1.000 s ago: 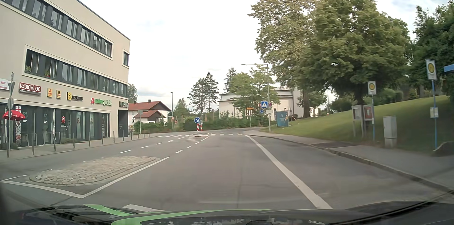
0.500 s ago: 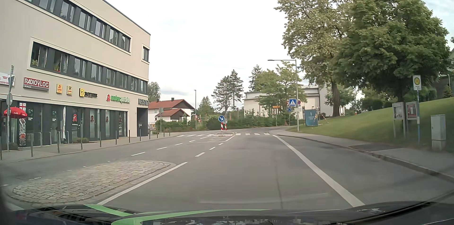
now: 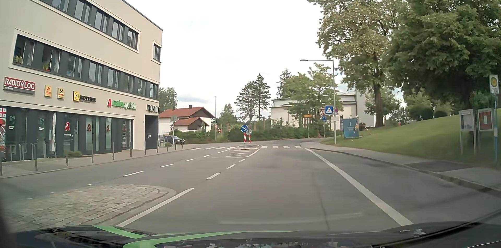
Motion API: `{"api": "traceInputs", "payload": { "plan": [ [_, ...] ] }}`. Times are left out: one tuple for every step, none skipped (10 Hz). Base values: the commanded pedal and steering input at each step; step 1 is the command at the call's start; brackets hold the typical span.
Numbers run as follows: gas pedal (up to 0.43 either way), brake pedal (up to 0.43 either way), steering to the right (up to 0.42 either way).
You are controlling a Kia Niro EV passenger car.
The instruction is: Follow the waypoints while adhering to traffic rules and regulations
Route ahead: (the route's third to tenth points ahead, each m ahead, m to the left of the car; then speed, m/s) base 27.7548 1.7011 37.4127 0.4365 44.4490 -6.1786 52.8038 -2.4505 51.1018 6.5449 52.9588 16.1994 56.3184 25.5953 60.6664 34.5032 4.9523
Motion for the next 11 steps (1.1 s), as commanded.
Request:
{"api": "traceInputs", "payload": {
  "plan": [
    [0.268, 0.0, 0.041],
    [0.268, 0.0, 0.039],
    [0.268, 0.0, 0.032],
    [0.268, 0.0, 0.027],
    [0.248, 0.0, 0.026],
    [0.24, 0.0, 0.025],
    [0.22, 0.0, 0.023],
    [0.209, 0.0, 0.023],
    [0.197, 0.0, 0.021],
    [0.197, 0.0, 0.02],
    [0.189, 0.0, 0.019]
  ]
}}
